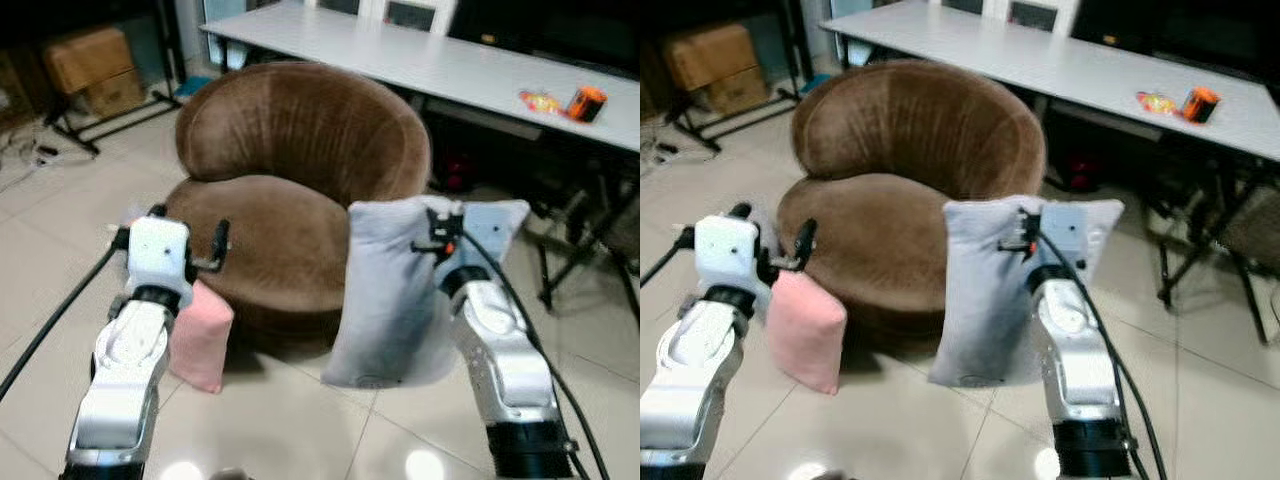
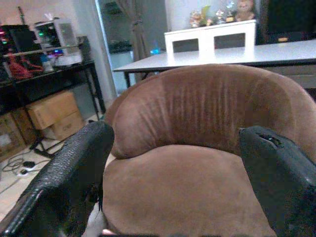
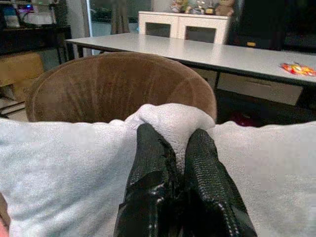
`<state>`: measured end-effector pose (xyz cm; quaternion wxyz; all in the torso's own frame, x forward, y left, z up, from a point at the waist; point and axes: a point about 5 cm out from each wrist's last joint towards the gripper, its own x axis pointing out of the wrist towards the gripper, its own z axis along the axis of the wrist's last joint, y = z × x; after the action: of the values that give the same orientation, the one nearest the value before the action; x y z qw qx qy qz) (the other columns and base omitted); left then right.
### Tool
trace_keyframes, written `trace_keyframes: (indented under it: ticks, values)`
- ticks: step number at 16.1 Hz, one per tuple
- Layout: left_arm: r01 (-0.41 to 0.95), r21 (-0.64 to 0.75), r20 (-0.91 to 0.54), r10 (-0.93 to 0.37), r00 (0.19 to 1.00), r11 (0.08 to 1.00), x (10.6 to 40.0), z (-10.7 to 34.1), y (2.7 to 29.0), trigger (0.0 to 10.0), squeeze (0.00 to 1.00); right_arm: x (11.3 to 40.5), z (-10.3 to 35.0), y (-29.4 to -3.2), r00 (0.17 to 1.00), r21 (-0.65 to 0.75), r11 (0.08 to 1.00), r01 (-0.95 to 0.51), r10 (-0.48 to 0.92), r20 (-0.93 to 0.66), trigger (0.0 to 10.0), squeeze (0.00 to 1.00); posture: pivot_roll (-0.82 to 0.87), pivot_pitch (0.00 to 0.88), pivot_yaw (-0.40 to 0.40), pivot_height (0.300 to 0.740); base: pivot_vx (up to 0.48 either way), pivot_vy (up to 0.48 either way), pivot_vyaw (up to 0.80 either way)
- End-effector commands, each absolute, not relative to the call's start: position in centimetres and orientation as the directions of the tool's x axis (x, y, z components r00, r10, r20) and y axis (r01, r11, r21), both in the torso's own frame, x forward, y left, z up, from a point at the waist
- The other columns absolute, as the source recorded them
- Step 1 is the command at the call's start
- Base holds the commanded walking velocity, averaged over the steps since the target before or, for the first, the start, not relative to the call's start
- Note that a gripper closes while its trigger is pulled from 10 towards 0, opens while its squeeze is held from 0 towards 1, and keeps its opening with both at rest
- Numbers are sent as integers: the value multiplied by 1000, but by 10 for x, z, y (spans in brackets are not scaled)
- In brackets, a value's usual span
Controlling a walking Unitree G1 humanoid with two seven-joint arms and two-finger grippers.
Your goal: Move the pillow to the sofa from floor
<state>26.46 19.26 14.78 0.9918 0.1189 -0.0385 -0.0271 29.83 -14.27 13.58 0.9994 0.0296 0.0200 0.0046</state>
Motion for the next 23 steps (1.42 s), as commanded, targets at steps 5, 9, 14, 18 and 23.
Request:
trace_keyframes:
  ticks: [5, 9, 14, 18, 23]
  values:
    - [61, 236, 74, -81, 994, 970, 266, 149, 191, 10000, 0, 302, 148, -142, 1000, 57, 998, -10, 9, 13, 10000, 0, -1, 0, -61, 740, 280, 0, 160]
    - [69, 243, 71, -88, 994, 968, 267, 149, 191, 10000, 0, 303, 149, -142, 1000, 66, 998, -1, 0, 19, 10000, 0, -4, 0, -57, 740, 277, 0, 0]
    - [72, 246, 69, -92, 993, 967, 268, 149, 191, 10000, 0, 303, 149, -144, 1000, 76, 997, 4, -6, 18, 10000, 0, -5, 0, -57, 740, 280, 0, 0]
    - [74, 243, 70, -93, 993, 967, 269, 149, 191, 10000, 0, 304, 148, -145, 1000, 85, 996, 13, -13, 7, 10000, 0, -7, 0, -56, 740, 291, 0, 0]
    - [78, 242, 72, -98, 993, 967, 270, 150, 190, 10000, 0, 306, 148, -145, 1000, 90, 996, 13, -13, -2, 10000, 0, -6, 0, -54, 740, 326, 0, -301]
